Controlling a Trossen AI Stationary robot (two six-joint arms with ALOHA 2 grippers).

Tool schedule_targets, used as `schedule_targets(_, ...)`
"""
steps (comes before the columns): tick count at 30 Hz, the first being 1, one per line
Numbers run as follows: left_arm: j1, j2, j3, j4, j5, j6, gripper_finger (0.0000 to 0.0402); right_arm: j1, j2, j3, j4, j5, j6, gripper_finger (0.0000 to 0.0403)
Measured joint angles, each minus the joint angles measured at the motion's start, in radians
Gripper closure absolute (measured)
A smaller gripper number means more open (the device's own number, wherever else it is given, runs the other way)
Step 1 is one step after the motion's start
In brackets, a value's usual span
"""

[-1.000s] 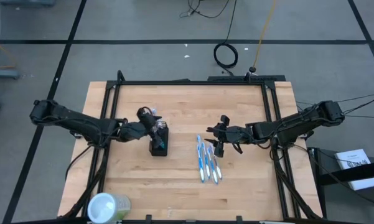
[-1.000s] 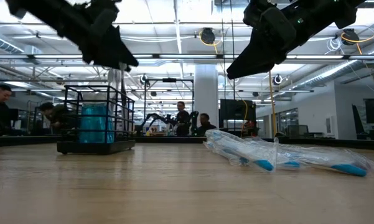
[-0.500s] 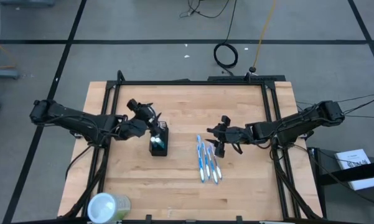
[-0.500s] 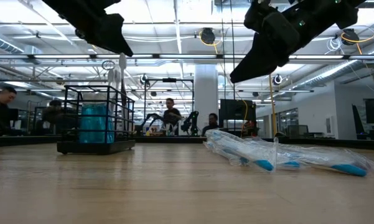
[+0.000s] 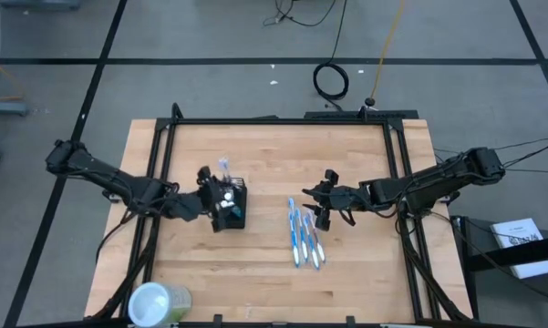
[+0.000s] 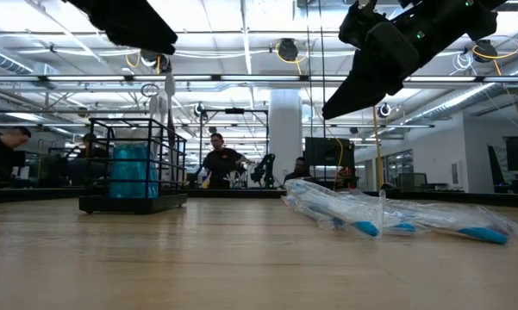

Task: Pick & Place toothbrushing station
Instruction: Put the purple toothbrush into the top compartment of the mesh organizer

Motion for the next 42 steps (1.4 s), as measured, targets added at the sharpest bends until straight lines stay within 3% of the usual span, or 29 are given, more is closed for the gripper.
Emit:
schedule_targets(2, -0.008, 0.017, -0.012, 0.002, 0.045, -0.029, 0.0131, 0.0, 0.0, 0.0, 0.002, 0.0, 0.0, 0.0222)
schedule_targets(8, 0.031, 0.104, -0.047, -0.003, 0.031, -0.095, 0.0131, 0.0, 0.0, 0.0, 0.01, 0.0, 0.007, 0.0222)
schedule_targets(12, 0.076, 0.151, -0.052, -0.007, -0.065, -0.083, 0.0131, 0.0, 0.0, 0.0, 0.011, 0.0, 0.017, 0.0222)
schedule_targets(19, 0.152, 0.148, -0.051, 0.024, -0.212, -0.007, 0.0131, 0.0, 0.0, 0.0, 0.017, 0.0, 0.018, 0.0222)
schedule_targets(29, 0.104, 0.051, -0.044, 0.13, -0.194, 0.055, 0.0131, 0.061, 0.002, 0.0, 0.008, 0.002, 0.105, 0.0222)
schedule_targets(33, 0.092, 0.037, -0.045, 0.123, -0.2, 0.049, 0.0131, 0.104, 0.036, 0.001, -0.084, 0.033, 0.228, 0.0222)
schedule_targets(37, 0.093, 0.037, -0.045, 0.117, -0.199, 0.05, 0.0131, 0.112, 0.118, 0.001, -0.227, 0.045, 0.464, 0.0222)
schedule_targets(42, 0.115, 0.038, -0.045, 0.117, -0.199, 0.05, 0.0131, 0.111, 0.231, 0.001, -0.206, -0.07, 0.58, 0.0222)
